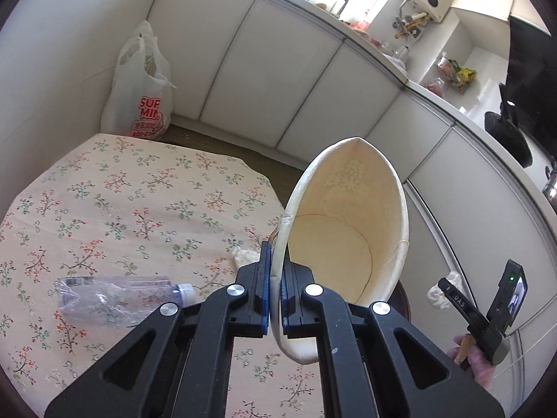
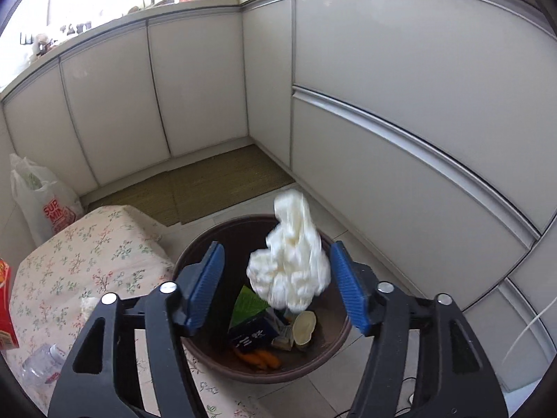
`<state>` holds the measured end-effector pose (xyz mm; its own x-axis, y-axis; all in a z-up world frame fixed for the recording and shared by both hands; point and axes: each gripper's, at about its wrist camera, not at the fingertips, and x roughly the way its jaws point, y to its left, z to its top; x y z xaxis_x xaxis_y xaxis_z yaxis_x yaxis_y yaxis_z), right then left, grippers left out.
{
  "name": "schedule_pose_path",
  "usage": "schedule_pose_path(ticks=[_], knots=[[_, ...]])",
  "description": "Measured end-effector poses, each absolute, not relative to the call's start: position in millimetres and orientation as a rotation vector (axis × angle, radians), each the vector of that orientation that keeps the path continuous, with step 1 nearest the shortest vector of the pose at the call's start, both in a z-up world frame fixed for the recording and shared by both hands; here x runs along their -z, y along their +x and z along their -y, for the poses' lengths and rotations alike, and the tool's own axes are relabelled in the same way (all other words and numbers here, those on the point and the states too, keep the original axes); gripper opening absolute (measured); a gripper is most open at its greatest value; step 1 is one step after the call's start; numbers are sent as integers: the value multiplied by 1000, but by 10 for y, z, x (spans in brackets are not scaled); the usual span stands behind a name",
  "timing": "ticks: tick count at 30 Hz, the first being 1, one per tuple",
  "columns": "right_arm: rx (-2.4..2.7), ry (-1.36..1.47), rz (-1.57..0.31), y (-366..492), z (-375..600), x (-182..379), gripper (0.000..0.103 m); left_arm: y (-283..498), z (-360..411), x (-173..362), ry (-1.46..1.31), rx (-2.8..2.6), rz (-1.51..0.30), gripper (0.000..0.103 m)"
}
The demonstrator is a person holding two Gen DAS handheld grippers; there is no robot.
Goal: Collect trash
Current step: 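Carry the tissue and red cup over the brown bin and open both tools, then reach the left tool to the clear plastic bottle and close on it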
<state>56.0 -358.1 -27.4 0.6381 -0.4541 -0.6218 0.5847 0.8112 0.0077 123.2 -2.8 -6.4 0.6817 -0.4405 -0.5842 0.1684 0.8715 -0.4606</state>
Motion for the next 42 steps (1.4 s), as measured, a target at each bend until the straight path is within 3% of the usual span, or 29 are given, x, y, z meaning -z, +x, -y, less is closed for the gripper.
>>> schedule_pose_path(ticks=[3, 11, 23, 25, 27, 36, 42], knots=[[654, 222, -597, 391, 3764, 181, 78, 1239, 357, 98, -359, 396, -760, 5], [741, 377, -492, -35, 4362, -5, 93, 1249, 1376, 131, -293, 529, -794, 5], [806, 564, -472, -274, 4741, 49, 96, 1354, 2631, 234, -262, 653, -886, 8], [808, 572, -468, -280, 4750, 52, 96, 1385, 2703, 255, -248, 650, -918, 17], [807, 578, -471, -265, 4787, 47, 96, 1372, 2707, 268, -243, 644, -933, 49], [749, 545, -550, -62, 4579, 100, 96, 1295, 2123, 388, -237, 559, -963, 65], [625, 421, -664, 309, 4072, 197, 96, 1241, 1282, 501, -202, 417, -1000, 69]])
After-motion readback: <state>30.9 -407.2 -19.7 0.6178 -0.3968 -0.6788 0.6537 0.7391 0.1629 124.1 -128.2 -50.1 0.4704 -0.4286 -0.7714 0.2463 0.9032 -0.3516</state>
